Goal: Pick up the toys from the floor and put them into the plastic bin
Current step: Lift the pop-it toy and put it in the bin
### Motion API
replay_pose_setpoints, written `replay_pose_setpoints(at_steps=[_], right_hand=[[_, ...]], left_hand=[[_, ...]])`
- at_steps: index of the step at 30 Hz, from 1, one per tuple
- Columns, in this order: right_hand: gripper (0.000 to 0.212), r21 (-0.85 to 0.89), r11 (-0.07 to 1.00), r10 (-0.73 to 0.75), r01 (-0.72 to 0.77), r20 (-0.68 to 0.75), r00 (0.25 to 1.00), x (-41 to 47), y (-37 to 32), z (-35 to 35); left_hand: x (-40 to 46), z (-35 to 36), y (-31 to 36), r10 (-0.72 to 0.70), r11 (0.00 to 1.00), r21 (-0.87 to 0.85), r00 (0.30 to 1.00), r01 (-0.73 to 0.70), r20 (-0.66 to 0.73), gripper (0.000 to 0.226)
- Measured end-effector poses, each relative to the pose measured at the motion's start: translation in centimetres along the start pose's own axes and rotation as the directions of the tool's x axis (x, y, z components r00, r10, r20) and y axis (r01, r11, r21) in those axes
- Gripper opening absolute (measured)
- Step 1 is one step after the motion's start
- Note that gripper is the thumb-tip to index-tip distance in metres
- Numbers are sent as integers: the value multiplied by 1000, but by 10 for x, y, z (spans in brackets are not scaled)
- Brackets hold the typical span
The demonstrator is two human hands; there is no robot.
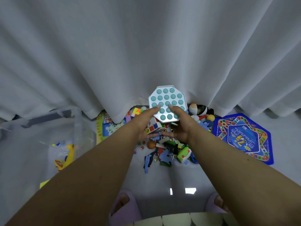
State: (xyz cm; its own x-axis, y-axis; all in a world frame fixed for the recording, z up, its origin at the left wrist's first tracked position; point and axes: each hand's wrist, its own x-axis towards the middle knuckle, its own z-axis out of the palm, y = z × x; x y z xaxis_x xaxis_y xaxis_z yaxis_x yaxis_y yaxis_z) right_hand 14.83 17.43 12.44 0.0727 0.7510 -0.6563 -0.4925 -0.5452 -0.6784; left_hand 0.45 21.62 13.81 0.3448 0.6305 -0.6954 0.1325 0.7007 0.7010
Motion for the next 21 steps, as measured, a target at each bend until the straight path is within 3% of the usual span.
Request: replay_pose_setpoints(at_steps=[15,21], right_hand=[[36,-9,1000,-17,17,-7,1000,-4,-3,0],[27,-23,998,-60,63,94,994,-19,-14,49]], left_hand=[[-2,4,1,16,1000,4,1000,-16,-7,45],[-40,-34,27,89,995,43,995,-87,-52,50]])
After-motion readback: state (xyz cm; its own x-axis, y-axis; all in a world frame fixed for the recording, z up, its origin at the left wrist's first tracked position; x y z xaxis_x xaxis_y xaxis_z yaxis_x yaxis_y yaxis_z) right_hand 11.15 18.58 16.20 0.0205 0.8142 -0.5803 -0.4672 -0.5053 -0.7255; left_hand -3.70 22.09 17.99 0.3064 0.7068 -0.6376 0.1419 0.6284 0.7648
